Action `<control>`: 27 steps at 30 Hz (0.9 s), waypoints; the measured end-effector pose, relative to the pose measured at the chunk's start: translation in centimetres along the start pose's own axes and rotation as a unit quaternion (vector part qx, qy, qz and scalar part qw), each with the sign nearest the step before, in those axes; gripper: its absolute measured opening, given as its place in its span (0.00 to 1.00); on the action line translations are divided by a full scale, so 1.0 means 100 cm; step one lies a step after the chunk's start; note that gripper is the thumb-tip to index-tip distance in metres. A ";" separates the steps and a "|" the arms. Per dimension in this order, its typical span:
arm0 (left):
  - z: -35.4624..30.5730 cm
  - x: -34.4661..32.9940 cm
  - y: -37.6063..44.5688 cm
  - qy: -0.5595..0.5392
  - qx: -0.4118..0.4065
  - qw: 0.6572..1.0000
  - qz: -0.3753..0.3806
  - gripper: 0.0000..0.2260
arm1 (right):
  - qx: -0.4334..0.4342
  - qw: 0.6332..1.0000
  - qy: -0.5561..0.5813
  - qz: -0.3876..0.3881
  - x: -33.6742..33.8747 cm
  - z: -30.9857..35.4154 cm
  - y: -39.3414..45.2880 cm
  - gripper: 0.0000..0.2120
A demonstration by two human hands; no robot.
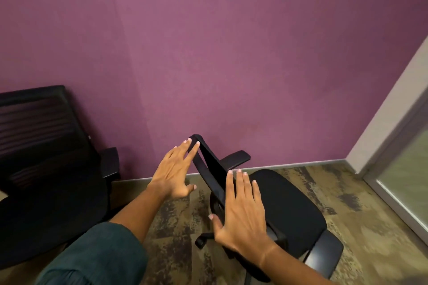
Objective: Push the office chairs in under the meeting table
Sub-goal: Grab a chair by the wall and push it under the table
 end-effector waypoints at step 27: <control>0.048 -0.096 0.118 -0.193 -0.351 0.913 0.081 0.53 | -0.318 0.935 -0.037 0.150 -0.080 0.005 0.085 0.61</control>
Point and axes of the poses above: each hand's wrist, its own y-axis towards the middle knuckle, its own x-axis out of the back of the hand, z = x × y, the point moved 7 cm from there along y, towards the middle knuckle, and after that the axes turned 13 degrees about -z, right-handed, at the moved point
